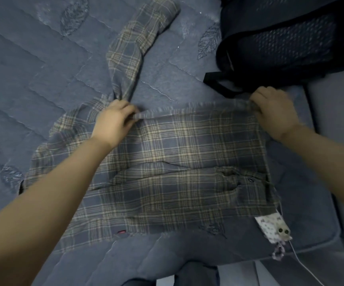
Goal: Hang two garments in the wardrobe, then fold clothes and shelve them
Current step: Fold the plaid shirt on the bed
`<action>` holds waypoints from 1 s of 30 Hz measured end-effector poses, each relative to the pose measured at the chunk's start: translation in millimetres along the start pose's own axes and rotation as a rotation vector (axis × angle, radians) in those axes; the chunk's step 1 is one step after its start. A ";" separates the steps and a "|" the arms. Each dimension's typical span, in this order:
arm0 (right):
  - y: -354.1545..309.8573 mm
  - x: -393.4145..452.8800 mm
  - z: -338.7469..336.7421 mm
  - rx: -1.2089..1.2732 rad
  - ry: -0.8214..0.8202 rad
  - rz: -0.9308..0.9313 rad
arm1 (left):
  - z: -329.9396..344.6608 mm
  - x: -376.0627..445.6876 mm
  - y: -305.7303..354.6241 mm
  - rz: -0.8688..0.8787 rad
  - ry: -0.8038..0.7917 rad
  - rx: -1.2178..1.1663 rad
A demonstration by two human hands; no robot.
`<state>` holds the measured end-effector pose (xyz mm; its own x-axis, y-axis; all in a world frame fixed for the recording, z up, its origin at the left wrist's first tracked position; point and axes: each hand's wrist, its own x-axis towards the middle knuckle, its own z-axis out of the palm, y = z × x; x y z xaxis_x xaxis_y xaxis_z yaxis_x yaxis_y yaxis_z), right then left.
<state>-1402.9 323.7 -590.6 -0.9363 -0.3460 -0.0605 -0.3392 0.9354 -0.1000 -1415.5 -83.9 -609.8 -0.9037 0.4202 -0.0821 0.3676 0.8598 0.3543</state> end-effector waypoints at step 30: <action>-95.6 -88.7 122.8 0.175 -0.472 0.181 | 134.1 -86.6 96.4 -0.246 -0.617 0.047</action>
<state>-1276.3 256.0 -697.6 -0.8216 -0.2136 -0.5285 -0.1181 0.9708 -0.2087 -1272.4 1.4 -693.4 -0.6760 0.2869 -0.6787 0.1883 0.9578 0.2172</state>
